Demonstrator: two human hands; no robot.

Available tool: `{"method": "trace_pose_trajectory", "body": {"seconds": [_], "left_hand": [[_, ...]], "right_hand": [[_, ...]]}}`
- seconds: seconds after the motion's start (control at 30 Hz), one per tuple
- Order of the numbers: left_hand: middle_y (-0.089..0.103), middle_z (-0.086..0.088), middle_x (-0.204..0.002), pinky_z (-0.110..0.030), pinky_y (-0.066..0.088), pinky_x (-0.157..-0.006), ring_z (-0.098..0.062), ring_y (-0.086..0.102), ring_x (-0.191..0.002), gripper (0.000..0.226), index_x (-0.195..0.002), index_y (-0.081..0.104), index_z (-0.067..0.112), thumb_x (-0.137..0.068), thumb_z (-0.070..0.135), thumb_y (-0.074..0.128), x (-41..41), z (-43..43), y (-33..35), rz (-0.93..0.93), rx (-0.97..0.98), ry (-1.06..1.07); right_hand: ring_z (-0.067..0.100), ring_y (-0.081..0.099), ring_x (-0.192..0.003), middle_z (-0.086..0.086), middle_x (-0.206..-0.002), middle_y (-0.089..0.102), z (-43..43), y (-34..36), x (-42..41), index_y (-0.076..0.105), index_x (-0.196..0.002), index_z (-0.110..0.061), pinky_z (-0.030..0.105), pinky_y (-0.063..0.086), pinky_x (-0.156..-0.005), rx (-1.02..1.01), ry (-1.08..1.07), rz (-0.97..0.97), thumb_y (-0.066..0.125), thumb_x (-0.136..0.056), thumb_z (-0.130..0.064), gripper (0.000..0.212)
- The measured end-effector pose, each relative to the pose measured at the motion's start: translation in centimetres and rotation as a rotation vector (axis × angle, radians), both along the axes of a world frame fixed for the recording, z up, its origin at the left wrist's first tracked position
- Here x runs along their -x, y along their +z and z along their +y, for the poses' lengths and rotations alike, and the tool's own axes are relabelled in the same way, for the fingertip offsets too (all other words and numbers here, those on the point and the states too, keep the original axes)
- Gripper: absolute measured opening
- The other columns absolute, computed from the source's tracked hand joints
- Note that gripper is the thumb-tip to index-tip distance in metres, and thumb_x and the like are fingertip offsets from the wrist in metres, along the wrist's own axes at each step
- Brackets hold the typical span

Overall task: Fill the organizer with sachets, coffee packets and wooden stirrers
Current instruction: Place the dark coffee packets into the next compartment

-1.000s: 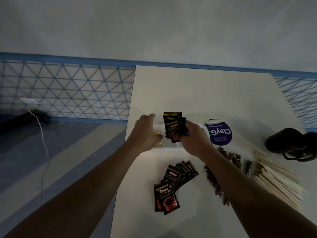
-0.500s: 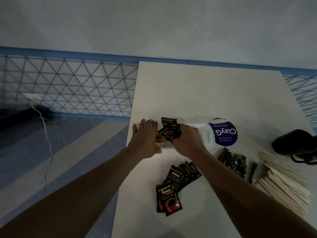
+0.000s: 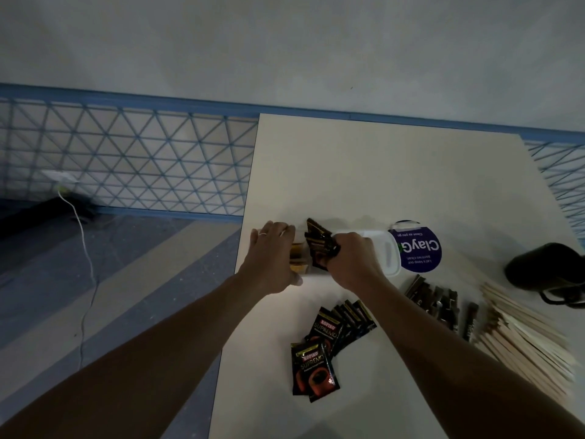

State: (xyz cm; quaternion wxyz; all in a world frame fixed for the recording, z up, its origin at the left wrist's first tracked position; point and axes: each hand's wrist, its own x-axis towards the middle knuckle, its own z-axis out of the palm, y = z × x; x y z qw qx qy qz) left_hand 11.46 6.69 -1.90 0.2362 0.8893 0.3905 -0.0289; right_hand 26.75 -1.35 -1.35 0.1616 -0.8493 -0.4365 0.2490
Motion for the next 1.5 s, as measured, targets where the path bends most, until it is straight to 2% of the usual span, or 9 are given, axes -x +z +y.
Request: {"method": "trace_pose_trajectory", "body": {"seconds": [0.13, 0.33, 0.4, 0.6, 0.73, 0.87, 1.03, 1.13, 1.5], "left_hand": [[0.031, -0.007, -0.152, -0.046, 0.015, -0.118, -0.027, 0.024, -0.140, 0.104, -0.149, 0.028, 0.009, -0.068, 0.044, 0.084, -0.1, 0.0, -0.1, 0.002, 0.004, 0.004], [0.028, -0.007, -0.153, -0.047, 0.010, -0.120, -0.027, 0.021, -0.143, 0.106, -0.151, 0.025, 0.010, -0.068, 0.044, 0.083, 0.0, 0.0, -0.3, -0.001, 0.019, 0.015], [0.029, -0.007, -0.153, -0.046, 0.010, -0.119, -0.026, 0.022, -0.142, 0.107, -0.150, 0.026, 0.010, -0.068, 0.045, 0.083, 0.0, 0.0, -0.3, -0.006, 0.014, 0.014], [0.029, -0.007, -0.153, -0.046, 0.008, -0.119, -0.026, 0.020, -0.143, 0.105, -0.150, 0.026, 0.010, -0.068, 0.043, 0.083, 0.0, 0.0, -0.4, -0.024, 0.034, 0.023], [0.030, -0.006, -0.153, -0.045, 0.007, -0.119, -0.025, 0.019, -0.143, 0.103, -0.150, 0.027, 0.012, -0.069, 0.041, 0.083, -0.1, 0.0, -0.3, -0.029, 0.038, 0.029], [0.030, -0.004, -0.153, -0.044, 0.006, -0.119, -0.024, 0.019, -0.143, 0.104, -0.150, 0.027, 0.012, -0.067, 0.040, 0.085, -0.1, 0.1, -0.4, -0.046, 0.053, 0.040], [0.032, -0.004, -0.152, -0.046, 0.008, -0.119, -0.024, 0.021, -0.143, 0.104, -0.149, 0.029, 0.012, -0.067, 0.041, 0.085, -0.1, 0.1, -0.5, -0.055, 0.048, 0.041], [0.033, -0.004, -0.151, -0.046, 0.011, -0.120, -0.024, 0.022, -0.142, 0.103, -0.149, 0.030, 0.012, -0.066, 0.041, 0.085, 0.0, 0.1, -0.5, -0.065, 0.051, 0.039], [0.030, -0.002, -0.153, -0.044, 0.005, -0.119, -0.024, 0.018, -0.144, 0.103, -0.149, 0.028, 0.014, -0.067, 0.038, 0.086, -0.1, 0.2, -0.2, -0.051, 0.094, 0.052]], "right_hand": [[0.022, 0.063, -0.074, 0.009, -0.089, 0.069, 0.2, 0.6, 0.1, 0.067, -0.106, -0.013, 0.034, 0.058, -0.058, -0.044, 0.001, 0.011, 0.068, -0.078, 0.000, 0.031], [0.027, 0.058, -0.103, 0.011, -0.121, 0.053, 0.3, 0.7, 0.3, 0.056, -0.130, -0.014, 0.037, 0.059, -0.080, -0.136, 0.050, -0.040, 0.072, -0.077, 0.003, 0.058], [0.026, 0.060, -0.099, 0.009, -0.118, 0.058, 0.6, 0.9, 0.0, 0.059, -0.127, -0.014, 0.035, 0.057, -0.078, -0.116, 0.125, -0.094, 0.072, -0.076, 0.003, 0.055], [0.026, 0.062, -0.076, 0.004, -0.086, 0.066, 1.3, 1.1, -0.8, 0.067, -0.095, -0.019, 0.032, 0.051, -0.061, 0.049, 0.322, -0.215, 0.066, -0.073, 0.001, 0.029], [0.027, 0.062, -0.078, 0.005, -0.084, 0.067, 2.2, 1.5, -1.3, 0.068, -0.089, -0.020, 0.032, 0.051, -0.064, 0.046, 0.414, -0.269, 0.062, -0.074, 0.001, 0.026], [0.026, 0.063, -0.086, 0.004, -0.093, 0.064, 2.4, 1.2, -1.4, 0.063, -0.101, -0.016, 0.031, 0.047, -0.067, 0.039, 0.472, -0.315, 0.066, -0.077, -0.004, 0.027], [0.022, 0.056, -0.097, 0.007, -0.119, 0.044, 2.3, 0.8, -1.4, 0.039, -0.135, -0.020, 0.036, 0.054, -0.075, 0.036, 0.525, -0.461, 0.082, -0.069, -0.019, 0.079], [0.022, 0.054, -0.100, 0.009, -0.125, 0.038, 2.7, 0.4, -1.5, 0.029, -0.144, -0.024, 0.036, 0.053, -0.079, 0.107, 0.547, -0.528, 0.086, -0.068, -0.032, 0.096], [0.023, 0.054, -0.099, 0.006, -0.115, 0.051, 3.4, -0.8, -1.5, 0.039, -0.135, -0.022, 0.031, 0.039, -0.067, 0.127, 0.605, -0.645, 0.079, -0.075, -0.031, 0.073]]}}
